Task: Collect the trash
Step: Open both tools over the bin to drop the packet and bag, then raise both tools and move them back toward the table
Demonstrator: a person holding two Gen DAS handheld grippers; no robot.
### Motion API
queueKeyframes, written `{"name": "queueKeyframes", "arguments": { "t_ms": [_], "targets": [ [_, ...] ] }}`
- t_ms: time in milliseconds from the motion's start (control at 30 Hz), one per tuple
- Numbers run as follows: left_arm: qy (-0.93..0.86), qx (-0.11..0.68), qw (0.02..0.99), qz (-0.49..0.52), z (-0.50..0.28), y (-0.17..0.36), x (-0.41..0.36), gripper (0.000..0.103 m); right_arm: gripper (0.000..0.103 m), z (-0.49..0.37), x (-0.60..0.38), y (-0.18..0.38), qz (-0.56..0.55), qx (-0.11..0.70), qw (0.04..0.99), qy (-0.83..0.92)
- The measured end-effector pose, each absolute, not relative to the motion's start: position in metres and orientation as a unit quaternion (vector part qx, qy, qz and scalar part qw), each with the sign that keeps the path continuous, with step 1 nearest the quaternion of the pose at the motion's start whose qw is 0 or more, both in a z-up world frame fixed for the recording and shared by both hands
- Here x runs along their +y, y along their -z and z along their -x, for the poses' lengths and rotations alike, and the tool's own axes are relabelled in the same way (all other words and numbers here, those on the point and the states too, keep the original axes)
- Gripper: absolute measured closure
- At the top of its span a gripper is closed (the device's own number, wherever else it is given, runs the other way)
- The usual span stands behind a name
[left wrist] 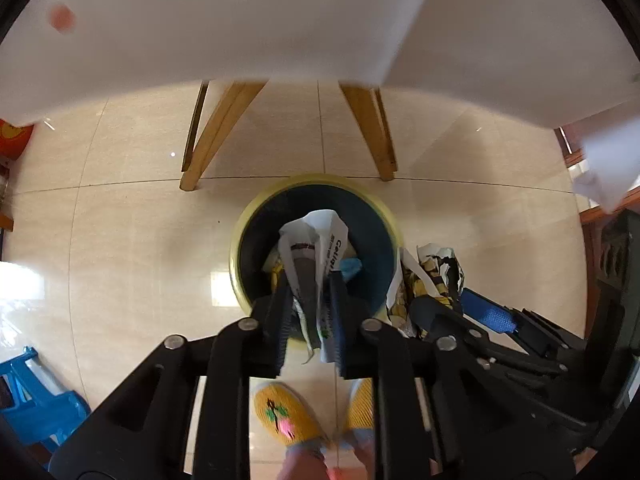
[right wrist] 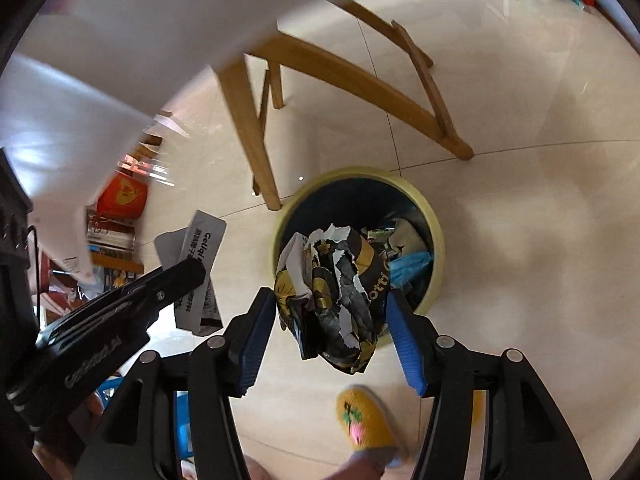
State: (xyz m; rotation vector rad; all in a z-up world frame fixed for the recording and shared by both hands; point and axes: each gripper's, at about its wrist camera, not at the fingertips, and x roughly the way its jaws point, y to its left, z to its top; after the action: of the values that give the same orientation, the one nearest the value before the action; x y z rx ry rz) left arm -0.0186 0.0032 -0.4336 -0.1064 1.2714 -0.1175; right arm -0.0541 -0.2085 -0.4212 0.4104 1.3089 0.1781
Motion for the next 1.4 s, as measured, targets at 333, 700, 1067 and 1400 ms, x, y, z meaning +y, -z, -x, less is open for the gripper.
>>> {"name": "queueKeyframes", "arguments": {
  "t_ms": [333, 700, 1067, 1400],
  "targets": [
    [0.043, 0.603, 0.796, 0.039, 0.003, 0.491, 0.013, 0.025, 0.030, 0.026, -0.210, 0.493, -0.163, 0.611, 0.774, -0.045],
    [0.041, 0.589, 0.806, 0.037, -0.001, 0.458, 0.023, 0.025, 0.029, 0.036, -0.209, 0.453, -0.153, 0.588, 0.794, -0.029],
    [0.047, 0.578, 0.814, 0.025, 0.014, 0.373, 0.029, 0.024, 0.027, 0.048, -0.207, 0.364, -0.149, 0.572, 0.807, -0.018],
    [0.051, 0.552, 0.832, 0.018, 0.032, 0.228, 0.038, 0.024, 0.026, 0.075, -0.199, 0.214, -0.129, 0.544, 0.829, -0.032]
  ]
}}
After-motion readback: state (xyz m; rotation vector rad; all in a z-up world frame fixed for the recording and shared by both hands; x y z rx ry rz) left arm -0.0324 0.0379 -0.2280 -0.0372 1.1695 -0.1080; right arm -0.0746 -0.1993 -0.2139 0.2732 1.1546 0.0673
